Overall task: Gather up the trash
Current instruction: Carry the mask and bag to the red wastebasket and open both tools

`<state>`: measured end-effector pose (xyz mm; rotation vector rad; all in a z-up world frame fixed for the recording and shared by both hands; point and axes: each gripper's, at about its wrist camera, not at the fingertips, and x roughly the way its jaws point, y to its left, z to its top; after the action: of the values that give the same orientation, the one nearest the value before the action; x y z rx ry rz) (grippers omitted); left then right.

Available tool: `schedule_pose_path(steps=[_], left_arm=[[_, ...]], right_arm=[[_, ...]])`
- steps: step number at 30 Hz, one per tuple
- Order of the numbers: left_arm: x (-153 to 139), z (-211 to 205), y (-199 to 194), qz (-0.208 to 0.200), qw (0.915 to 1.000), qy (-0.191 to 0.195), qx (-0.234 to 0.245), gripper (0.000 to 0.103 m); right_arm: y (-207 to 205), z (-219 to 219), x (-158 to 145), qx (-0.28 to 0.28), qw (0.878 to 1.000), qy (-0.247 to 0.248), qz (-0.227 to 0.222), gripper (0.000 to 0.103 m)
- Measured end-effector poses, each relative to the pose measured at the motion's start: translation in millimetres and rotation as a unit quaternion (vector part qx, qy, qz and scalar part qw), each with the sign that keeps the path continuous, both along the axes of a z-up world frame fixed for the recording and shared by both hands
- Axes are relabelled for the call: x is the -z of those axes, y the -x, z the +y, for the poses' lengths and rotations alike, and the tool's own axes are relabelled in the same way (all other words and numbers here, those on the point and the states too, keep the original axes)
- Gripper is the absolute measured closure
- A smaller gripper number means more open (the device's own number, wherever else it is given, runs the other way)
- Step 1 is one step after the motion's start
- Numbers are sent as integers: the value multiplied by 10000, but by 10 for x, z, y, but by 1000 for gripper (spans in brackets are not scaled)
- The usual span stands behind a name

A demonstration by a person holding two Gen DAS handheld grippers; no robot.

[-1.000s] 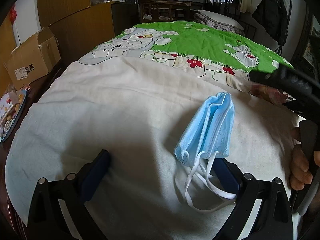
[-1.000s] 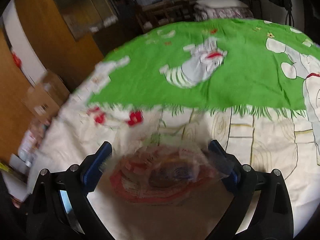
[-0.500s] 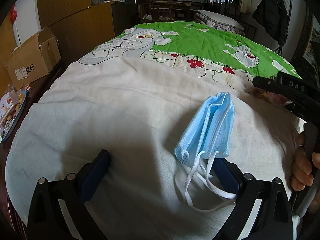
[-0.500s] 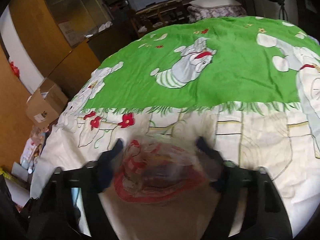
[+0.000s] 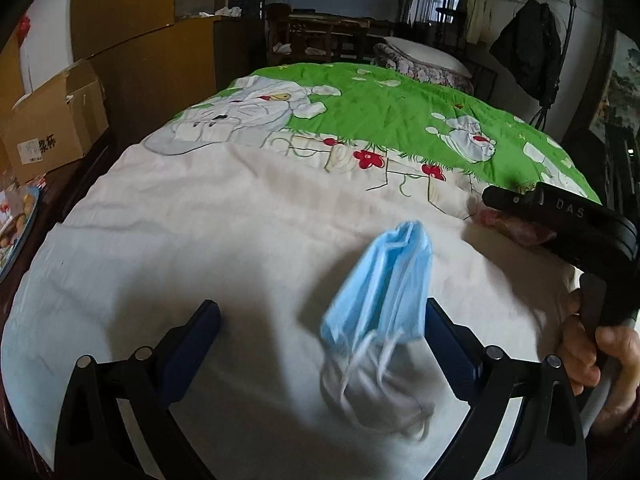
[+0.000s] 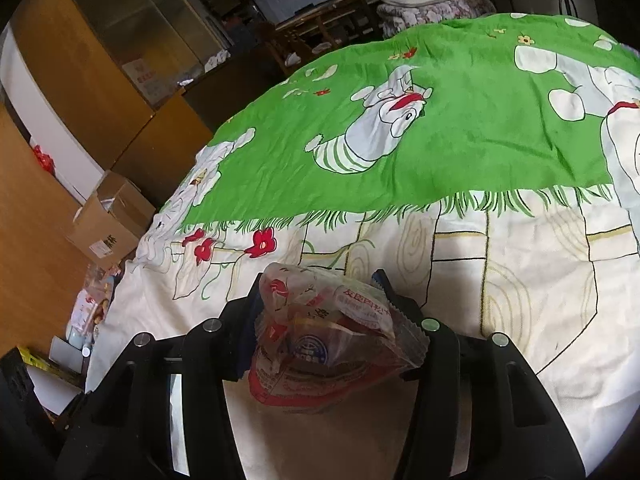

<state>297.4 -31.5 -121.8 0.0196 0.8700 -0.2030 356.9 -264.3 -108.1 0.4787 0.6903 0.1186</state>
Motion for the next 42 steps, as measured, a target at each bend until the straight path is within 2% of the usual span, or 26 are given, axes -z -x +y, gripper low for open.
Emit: schedule_pose_path(steps=[4,6,8,9,10,11,13,17,25,35,42], left_arm=[[28,-81,-158,109,9998,-132,-54,6],[23,-85,-180,102,9999,-95,-60,16],[20,-112,-151,66,9999,-92,57,46],[20,-133,-129,66,9998,-107,126,57],[16,-163,-87,82,9996,-116,237,72],[6,-173,-54,78,9995,-122,273,78],[-43,-179,48,-1,9994,-155,309,83],[-242,-74,305,-167,9994,-113,274,83],[-710,97,907,-578,9979,15,295,83],[-1195,79,1730,-1231,9917,50,366,83],[-1452,119,2204,-1661,9854,64,382,83]], right_arm=[[-10,-9,-4,-4,10000,-44,-2,50],[-10,-9,-4,-5,10000,-40,-1,50],[-10,-9,-5,-5,10000,-34,-1,50],[-10,-7,-8,-8,10000,-14,3,50],[-10,0,-7,-10,10000,4,5,50],[-4,12,-12,-9,10000,48,-3,50],[29,40,-28,-20,9999,133,-32,52],[279,63,-76,35,9994,268,-195,54],[1279,56,-190,-13,9979,-153,-623,54],[2294,302,-789,-336,9884,-116,-1479,54],[2844,474,-1066,-532,9789,-85,-1969,54]])
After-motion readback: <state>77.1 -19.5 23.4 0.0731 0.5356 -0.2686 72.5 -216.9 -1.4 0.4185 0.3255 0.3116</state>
